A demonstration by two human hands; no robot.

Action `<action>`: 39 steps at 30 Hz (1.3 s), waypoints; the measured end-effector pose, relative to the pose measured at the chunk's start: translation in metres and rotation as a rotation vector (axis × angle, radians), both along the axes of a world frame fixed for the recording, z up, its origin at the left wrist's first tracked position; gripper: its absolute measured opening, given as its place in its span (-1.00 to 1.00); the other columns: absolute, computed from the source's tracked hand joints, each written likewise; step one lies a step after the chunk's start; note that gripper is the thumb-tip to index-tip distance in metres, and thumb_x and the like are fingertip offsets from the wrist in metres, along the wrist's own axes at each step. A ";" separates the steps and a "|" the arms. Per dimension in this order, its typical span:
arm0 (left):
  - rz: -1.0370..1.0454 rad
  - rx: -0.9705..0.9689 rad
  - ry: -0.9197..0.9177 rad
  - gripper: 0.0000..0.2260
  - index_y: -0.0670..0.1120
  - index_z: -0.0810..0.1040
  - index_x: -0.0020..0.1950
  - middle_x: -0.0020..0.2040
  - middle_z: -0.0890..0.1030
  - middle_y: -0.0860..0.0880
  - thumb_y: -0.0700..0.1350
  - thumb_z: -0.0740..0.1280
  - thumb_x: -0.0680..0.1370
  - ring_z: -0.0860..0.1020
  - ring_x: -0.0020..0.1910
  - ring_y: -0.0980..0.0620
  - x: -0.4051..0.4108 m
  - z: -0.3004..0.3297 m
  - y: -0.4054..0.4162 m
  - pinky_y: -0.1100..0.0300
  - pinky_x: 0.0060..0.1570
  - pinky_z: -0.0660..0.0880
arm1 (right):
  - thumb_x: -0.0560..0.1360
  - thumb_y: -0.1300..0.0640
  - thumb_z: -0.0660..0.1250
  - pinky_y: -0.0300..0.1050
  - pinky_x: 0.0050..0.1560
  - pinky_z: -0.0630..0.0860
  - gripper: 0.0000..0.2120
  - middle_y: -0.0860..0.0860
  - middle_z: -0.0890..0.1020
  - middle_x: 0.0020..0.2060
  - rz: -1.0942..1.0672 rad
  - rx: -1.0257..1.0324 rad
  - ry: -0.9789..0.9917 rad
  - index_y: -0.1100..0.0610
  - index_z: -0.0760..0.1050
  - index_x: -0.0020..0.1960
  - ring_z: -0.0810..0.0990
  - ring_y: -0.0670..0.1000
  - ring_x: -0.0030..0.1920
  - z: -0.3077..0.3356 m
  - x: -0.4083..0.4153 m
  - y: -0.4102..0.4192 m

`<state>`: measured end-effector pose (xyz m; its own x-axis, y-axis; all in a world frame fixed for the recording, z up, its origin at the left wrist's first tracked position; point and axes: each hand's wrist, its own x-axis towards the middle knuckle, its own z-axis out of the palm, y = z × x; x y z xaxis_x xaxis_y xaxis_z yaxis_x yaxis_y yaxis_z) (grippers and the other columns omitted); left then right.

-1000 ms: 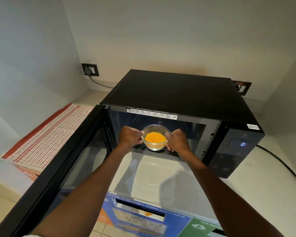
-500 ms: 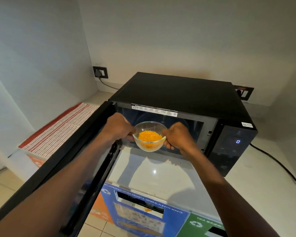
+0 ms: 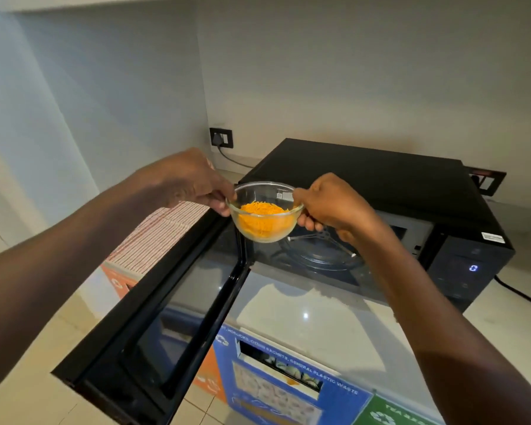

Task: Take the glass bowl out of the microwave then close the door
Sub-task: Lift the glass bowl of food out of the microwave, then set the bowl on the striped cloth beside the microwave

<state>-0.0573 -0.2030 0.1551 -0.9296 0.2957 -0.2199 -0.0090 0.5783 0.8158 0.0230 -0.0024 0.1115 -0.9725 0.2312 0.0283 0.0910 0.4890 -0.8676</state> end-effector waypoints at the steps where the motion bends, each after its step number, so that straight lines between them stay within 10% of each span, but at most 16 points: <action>1: 0.006 0.002 0.012 -0.82 -0.39 0.65 -0.09 -0.32 0.70 -0.25 -0.33 0.50 0.36 0.70 -0.40 -0.02 -0.004 0.005 -0.005 0.36 -0.48 0.55 | 0.53 0.20 0.22 -0.31 -0.62 0.35 -0.66 0.15 0.59 -0.52 0.009 0.005 0.006 0.45 0.59 -0.23 0.43 -0.02 -0.58 0.006 -0.003 -0.005; 21: 0.019 0.059 0.166 -0.86 -0.36 0.63 -0.12 -0.35 0.70 -0.23 -0.30 0.49 0.39 0.69 -0.45 -0.02 -0.130 0.013 -0.133 0.26 -0.49 0.60 | 0.53 0.25 0.22 -0.36 -0.62 0.35 -0.82 0.03 0.54 -0.59 -0.079 0.044 -0.118 0.29 0.50 -0.21 0.42 -0.12 -0.66 0.040 -0.123 -0.149; 26: 0.011 0.038 0.222 -0.84 -0.34 0.66 -0.14 -0.30 0.70 -0.23 -0.26 0.51 0.38 0.72 -0.25 -0.11 -0.167 -0.011 -0.156 -0.02 -0.02 0.65 | 0.54 0.26 0.23 -0.28 -0.52 0.42 -0.84 0.10 0.57 -0.41 -0.125 0.050 -0.193 0.25 0.46 -0.21 0.49 -0.08 -0.56 0.023 -0.159 -0.177; 39: -0.012 0.060 0.204 -0.87 -0.18 0.65 -0.14 -0.61 0.56 0.10 -0.15 0.50 0.40 0.52 -0.61 0.24 -0.246 -0.075 -0.168 0.32 -0.49 0.43 | 0.46 0.28 0.40 -0.11 -0.09 0.60 -0.95 0.06 0.69 -0.31 -0.137 0.588 -0.296 0.28 0.60 -0.11 0.71 0.02 -0.22 -0.029 -0.259 -0.197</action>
<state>-0.3034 -0.3709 0.0801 -0.9493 0.3141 -0.0093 0.1665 0.5280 0.8328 -0.2362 -0.1991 0.0822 -0.9216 0.3806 -0.0764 0.3790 0.8397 -0.3888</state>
